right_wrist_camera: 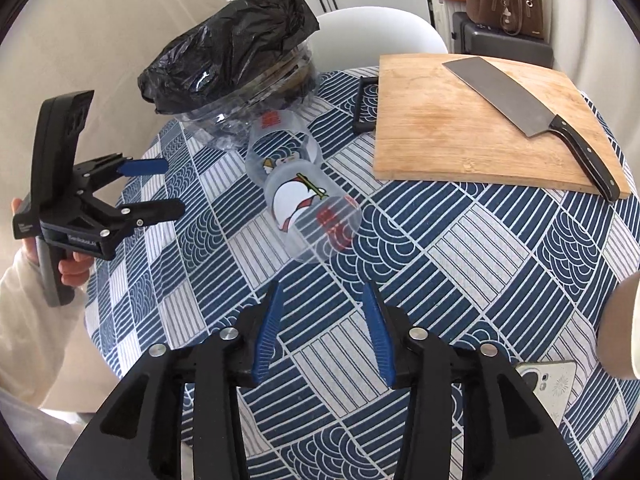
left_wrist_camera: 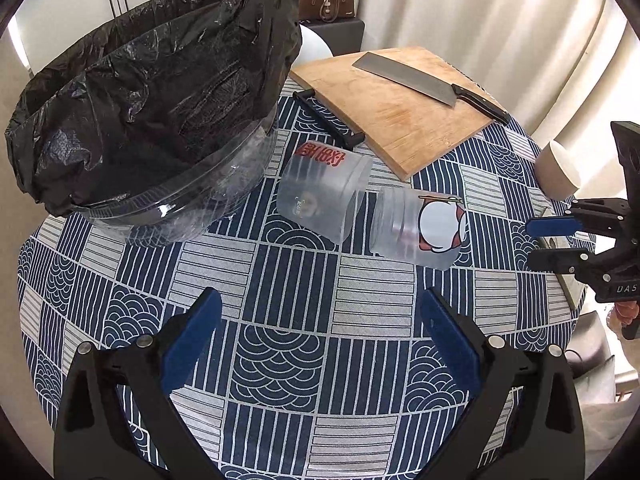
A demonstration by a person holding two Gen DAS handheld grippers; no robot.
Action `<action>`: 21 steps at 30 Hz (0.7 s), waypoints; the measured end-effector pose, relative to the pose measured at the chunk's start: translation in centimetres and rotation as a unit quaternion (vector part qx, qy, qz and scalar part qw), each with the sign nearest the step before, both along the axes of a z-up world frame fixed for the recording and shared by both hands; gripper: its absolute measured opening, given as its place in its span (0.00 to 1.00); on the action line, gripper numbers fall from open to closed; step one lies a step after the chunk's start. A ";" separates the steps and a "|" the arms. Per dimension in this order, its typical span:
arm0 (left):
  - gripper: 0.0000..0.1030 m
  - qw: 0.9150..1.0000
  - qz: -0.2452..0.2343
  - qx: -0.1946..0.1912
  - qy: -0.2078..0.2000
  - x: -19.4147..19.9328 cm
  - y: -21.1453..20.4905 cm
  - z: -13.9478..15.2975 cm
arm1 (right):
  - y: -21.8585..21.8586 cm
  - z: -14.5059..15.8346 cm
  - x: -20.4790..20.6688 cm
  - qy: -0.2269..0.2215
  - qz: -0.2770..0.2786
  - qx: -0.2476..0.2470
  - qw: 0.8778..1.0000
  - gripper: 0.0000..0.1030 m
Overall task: Collect trash
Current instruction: 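Reach and close the right tool on the penguin-print clear cup, then grasp the red-lettered clear cup with the left tool while the right tool holds the penguin cup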
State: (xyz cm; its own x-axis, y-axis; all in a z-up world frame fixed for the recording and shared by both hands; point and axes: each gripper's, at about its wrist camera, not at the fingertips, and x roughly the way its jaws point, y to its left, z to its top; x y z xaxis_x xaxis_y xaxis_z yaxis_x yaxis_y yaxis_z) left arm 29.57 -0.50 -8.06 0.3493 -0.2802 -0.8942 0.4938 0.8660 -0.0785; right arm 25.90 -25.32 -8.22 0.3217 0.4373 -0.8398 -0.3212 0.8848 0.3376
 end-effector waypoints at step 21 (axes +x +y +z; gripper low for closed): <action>0.94 0.998 -0.043 0.012 0.033 3.4 0.1 -3.2 | 4.8 -3.5 5.3 0.037 0.023 0.052 0.998 0.02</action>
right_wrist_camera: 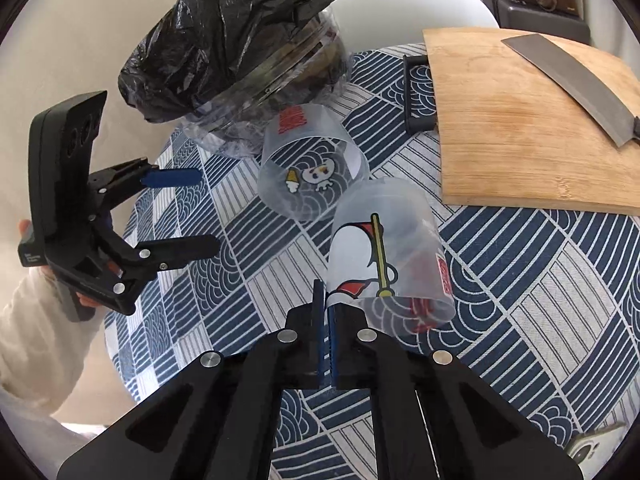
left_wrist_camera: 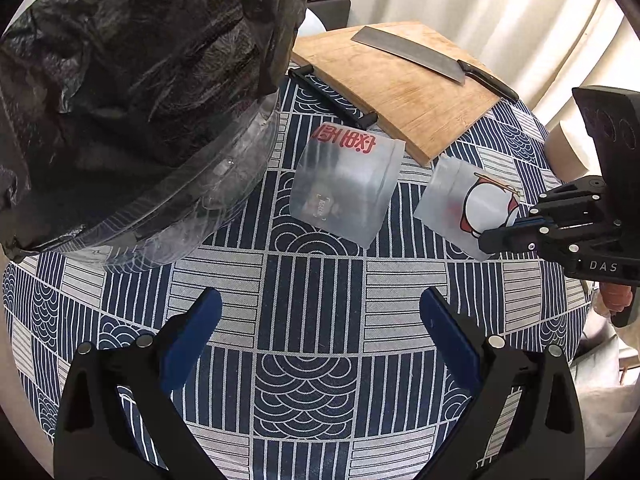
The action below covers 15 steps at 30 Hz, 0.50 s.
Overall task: Collect trash
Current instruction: 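Grasp the red-lettered clear cup with the left tool while the right tool holds the penguin cup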
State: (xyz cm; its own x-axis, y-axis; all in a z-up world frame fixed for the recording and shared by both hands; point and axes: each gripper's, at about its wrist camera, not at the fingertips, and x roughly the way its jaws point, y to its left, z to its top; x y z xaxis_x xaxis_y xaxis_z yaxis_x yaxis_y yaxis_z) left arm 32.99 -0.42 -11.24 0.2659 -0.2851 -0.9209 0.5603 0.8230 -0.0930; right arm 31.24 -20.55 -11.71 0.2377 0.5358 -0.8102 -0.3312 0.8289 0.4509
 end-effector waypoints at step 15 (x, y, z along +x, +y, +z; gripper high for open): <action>0.94 0.998 -0.051 -0.031 -0.015 3.2 -4.2 -0.6 | -4.8 2.6 -2.7 -0.006 -0.027 -0.025 0.999 0.02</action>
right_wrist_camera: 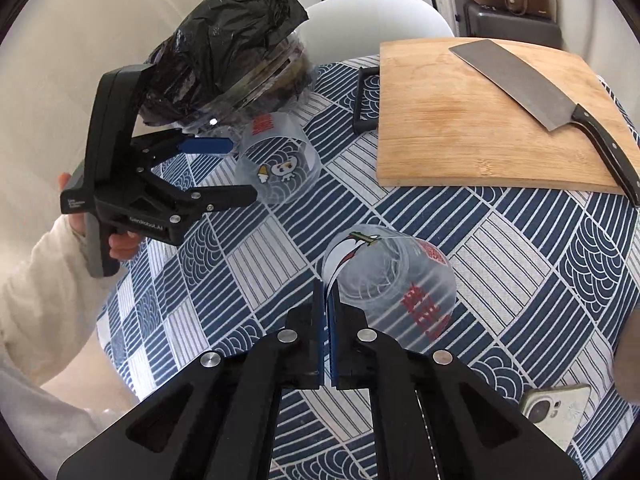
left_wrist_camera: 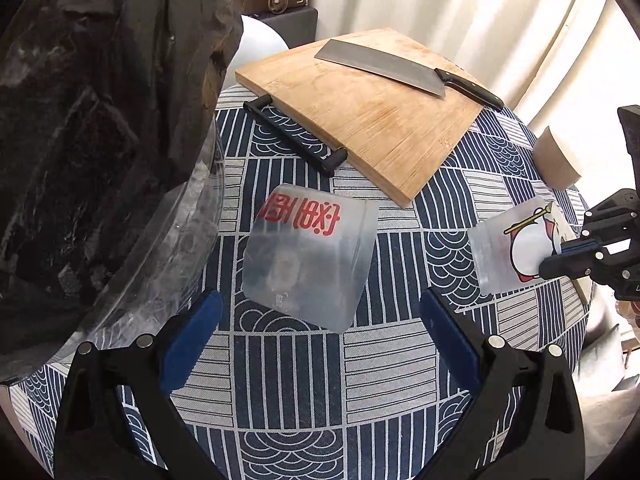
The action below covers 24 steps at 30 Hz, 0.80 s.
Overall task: Collect trash
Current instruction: 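Grasp the red-lettered clear cup with the left tool while the right tool holds the penguin cup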
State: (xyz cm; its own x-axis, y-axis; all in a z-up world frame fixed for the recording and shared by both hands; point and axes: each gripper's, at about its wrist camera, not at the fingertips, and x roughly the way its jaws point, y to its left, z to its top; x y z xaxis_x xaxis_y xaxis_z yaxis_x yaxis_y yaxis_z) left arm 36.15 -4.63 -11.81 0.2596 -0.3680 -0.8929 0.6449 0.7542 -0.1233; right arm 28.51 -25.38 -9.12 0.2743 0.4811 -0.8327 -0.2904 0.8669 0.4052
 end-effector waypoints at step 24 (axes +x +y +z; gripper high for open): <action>0.55 1.000 -0.020 -0.002 -0.024 -0.6 -2.1 -0.6 | -1.4 1.1 -1.9 -0.003 -0.020 -0.018 1.000 0.02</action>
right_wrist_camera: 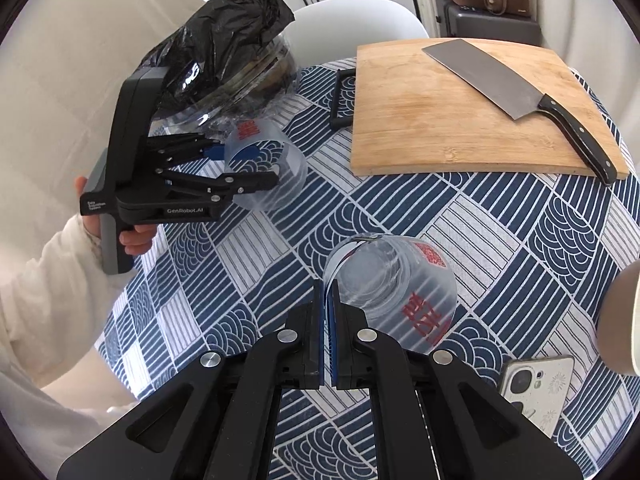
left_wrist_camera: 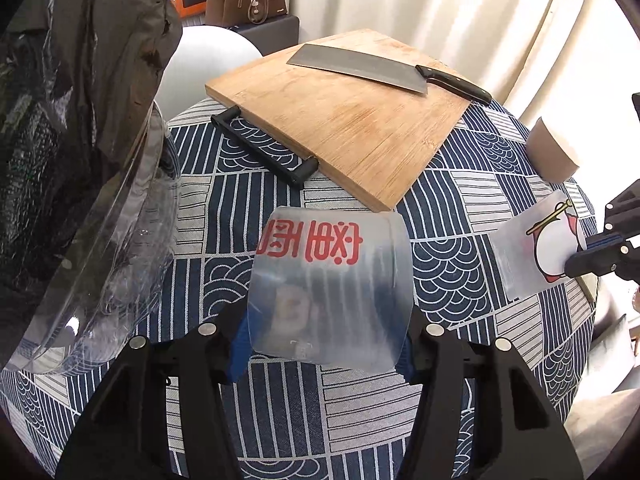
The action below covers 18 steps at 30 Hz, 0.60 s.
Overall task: Collect trash
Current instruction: 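Grasp the red-lettered clear cup with the left tool while the right tool holds the penguin cup, then carry both clear cups over the bin and open both tools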
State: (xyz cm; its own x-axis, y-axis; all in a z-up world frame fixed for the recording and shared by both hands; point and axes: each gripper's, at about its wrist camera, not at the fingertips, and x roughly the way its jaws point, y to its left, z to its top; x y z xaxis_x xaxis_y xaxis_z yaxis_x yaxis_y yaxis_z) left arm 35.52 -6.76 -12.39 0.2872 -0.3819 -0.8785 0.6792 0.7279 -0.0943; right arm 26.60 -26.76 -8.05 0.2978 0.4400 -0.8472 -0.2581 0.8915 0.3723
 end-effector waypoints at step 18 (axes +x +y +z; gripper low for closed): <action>0.55 0.988 0.149 0.020 -0.037 -9.3 6.3 4.5 | 1.6 3.3 -2.9 -0.062 0.061 0.013 0.996 0.02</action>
State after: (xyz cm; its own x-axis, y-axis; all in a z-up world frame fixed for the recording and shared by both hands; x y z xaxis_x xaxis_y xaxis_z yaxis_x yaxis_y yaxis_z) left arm 26.18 -0.47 -7.92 0.4457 -0.2362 -0.8635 0.4382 0.8987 -0.0197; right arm 23.66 -25.19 -4.70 0.3429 0.5002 -0.7951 -0.4088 0.8415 0.3531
